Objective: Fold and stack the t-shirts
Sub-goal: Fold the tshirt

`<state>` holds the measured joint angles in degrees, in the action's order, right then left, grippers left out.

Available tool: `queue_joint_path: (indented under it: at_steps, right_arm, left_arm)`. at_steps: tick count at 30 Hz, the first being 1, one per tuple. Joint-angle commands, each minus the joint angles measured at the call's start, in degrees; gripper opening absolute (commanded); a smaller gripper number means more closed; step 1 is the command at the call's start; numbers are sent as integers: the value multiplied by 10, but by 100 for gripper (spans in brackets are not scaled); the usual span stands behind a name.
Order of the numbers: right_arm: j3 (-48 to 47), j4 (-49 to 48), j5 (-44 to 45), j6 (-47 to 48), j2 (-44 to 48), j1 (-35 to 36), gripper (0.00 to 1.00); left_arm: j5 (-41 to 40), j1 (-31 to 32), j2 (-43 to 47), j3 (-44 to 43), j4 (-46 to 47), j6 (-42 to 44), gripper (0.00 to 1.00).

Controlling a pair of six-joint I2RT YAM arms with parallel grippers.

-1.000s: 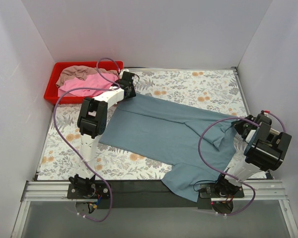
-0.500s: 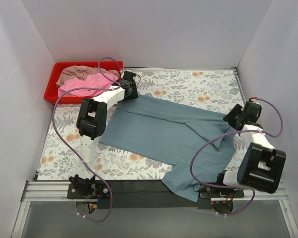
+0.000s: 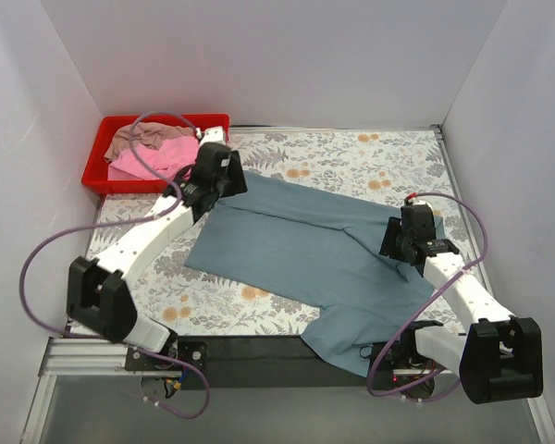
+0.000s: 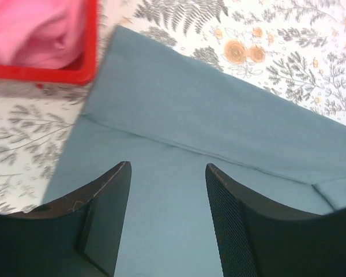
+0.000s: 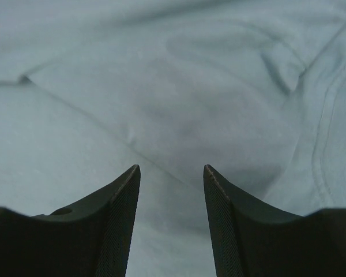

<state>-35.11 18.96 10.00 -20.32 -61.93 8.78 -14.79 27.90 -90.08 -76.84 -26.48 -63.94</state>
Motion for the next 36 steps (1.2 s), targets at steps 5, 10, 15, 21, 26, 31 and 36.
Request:
queue_joint_path:
  at_steps: [5,10,15,21,26,31,36]
  right_arm:
    - [36,30,0,-24,4,5,54]
    - [51,13,26,-31,-6,5,53]
    - [44,-4,24,-23,-36,5,52]
    - [29,-10,32,-8,-78,5,36]
    - [1,17,48,11,-63,5,1]
    - [-67,74,56,46,-66,5,1]
    - [-170,123,77,101,-127,5,1]
  left_arm:
    - [-66,-7,145,220,65,5,53]
    - [-94,-7,162,260,88,21,53]
    - [-99,-7,163,257,94,27,53]
    - [-104,-7,153,259,94,30,53]
    - [-94,-7,139,255,93,32,53]
    - [-88,-7,131,255,93,33,53]
    - [-85,-7,121,254,92,35,53]
